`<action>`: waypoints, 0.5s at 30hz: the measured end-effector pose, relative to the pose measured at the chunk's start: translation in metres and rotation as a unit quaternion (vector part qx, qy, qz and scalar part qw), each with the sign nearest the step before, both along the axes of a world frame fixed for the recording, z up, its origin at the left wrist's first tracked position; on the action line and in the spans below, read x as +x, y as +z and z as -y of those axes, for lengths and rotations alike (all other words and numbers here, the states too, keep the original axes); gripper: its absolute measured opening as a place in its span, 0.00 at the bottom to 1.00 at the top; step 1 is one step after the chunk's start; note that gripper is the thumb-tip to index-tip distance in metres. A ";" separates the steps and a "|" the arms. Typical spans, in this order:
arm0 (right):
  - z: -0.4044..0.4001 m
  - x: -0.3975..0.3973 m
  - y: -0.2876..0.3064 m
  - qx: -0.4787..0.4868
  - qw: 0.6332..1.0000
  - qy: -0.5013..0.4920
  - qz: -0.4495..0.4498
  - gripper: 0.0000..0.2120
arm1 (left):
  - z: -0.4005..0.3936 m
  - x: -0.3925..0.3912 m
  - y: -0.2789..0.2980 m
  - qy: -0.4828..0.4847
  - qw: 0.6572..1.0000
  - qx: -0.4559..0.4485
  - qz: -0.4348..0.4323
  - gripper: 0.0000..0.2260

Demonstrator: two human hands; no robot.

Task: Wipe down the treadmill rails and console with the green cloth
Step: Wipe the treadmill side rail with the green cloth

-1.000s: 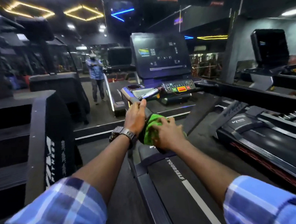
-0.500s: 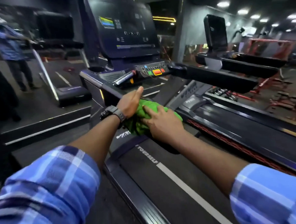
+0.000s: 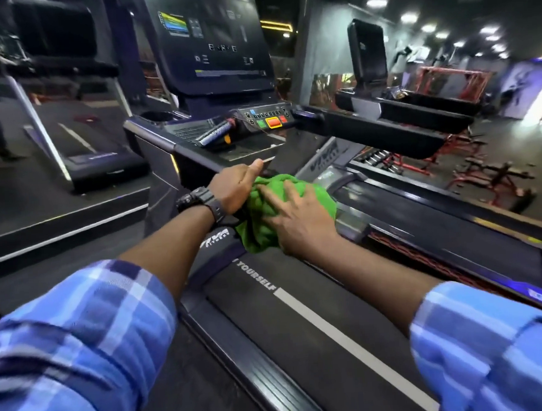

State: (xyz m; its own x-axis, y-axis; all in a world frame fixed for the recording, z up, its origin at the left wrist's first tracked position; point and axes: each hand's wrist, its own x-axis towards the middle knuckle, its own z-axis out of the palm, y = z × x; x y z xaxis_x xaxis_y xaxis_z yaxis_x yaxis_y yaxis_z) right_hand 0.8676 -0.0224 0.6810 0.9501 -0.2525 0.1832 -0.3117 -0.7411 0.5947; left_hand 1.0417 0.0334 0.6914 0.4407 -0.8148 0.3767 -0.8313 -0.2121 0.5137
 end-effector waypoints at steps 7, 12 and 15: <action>0.008 -0.087 0.005 -0.036 0.985 0.113 -0.126 0.16 | -0.001 0.004 -0.003 -0.007 1.000 0.000 0.013 0.32; -0.009 -0.020 -0.007 -0.045 0.998 -0.040 -0.018 0.28 | 0.002 0.004 -0.003 0.000 1.000 -0.004 0.004 0.34; -0.008 -0.006 -0.032 -0.134 0.982 0.021 -0.128 0.23 | 0.001 0.007 -0.001 -0.002 1.000 0.015 0.003 0.36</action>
State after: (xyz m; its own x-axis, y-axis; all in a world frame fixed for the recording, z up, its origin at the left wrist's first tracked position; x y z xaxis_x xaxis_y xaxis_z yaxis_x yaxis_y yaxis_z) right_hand 0.8615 -0.0146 0.6491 0.9823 -0.1873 -0.0080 -0.0993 -0.5558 0.8254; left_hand 1.0483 0.0327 0.6905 0.4348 -0.8277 0.3548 -0.8357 -0.2241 0.5014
